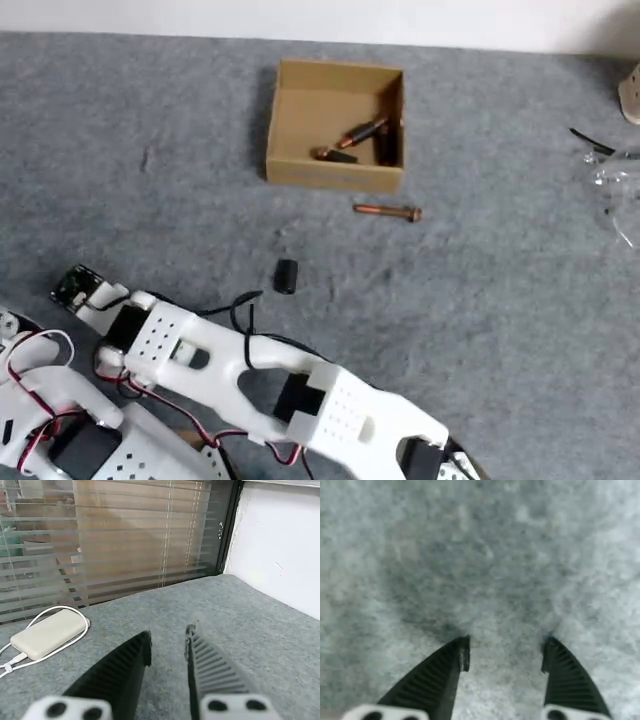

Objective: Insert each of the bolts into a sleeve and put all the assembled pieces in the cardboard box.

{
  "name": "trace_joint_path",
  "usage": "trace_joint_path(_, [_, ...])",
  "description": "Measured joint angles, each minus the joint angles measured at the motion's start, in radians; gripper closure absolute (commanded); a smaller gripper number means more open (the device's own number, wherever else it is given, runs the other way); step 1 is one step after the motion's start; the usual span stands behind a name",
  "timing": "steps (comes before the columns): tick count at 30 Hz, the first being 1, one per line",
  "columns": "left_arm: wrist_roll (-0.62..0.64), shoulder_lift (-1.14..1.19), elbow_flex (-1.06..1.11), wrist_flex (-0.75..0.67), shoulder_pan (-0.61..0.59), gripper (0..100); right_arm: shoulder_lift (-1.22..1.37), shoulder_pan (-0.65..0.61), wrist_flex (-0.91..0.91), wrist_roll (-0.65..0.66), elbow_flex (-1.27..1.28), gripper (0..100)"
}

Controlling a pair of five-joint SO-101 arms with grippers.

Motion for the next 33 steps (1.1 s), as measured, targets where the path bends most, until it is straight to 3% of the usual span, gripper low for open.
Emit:
trace_joint_path(15, [0.000,0.000,0.000,0.014,0.002,88,0.207,0.005,0.316,0.000,-0.519,78.2])
trace_joint_path(18, [0.000,0.000,0.000,0.014,0.002,88,0.213,0.057,0.387,-0.018,-0.603,78.2])
trace_joint_path(23, [0.000,0.000,0.000,0.060,0.060,88,0.213,0.224,0.482,-0.189,-0.738,78.2])
trace_joint_path(28, [0.000,0.000,0.000,0.123,0.147,88,0.173,0.353,0.483,-0.278,-0.689,78.3])
trace_joint_path(33, [0.000,0.000,0.003,0.137,0.161,88,0.092,0.385,0.483,-0.368,-0.493,78.3])
